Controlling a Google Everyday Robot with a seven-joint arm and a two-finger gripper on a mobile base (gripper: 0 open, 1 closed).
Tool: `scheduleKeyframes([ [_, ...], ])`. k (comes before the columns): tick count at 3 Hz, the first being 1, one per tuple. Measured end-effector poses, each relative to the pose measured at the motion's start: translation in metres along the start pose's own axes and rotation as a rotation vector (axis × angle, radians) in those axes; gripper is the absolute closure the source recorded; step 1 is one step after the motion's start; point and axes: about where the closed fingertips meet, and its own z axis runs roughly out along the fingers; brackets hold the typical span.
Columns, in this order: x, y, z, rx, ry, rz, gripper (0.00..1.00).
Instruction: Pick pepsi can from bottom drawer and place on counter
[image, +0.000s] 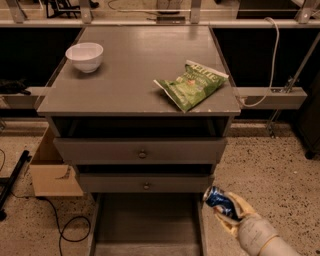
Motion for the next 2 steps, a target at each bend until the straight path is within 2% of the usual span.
scheduleKeyframes([
  [1, -0.022, -0.038, -0.007, 0.031, -0.016, -0.037, 1.0],
  [2, -0.051, -0.072, -0.019, 0.091, -0.077, -0.064, 1.0],
])
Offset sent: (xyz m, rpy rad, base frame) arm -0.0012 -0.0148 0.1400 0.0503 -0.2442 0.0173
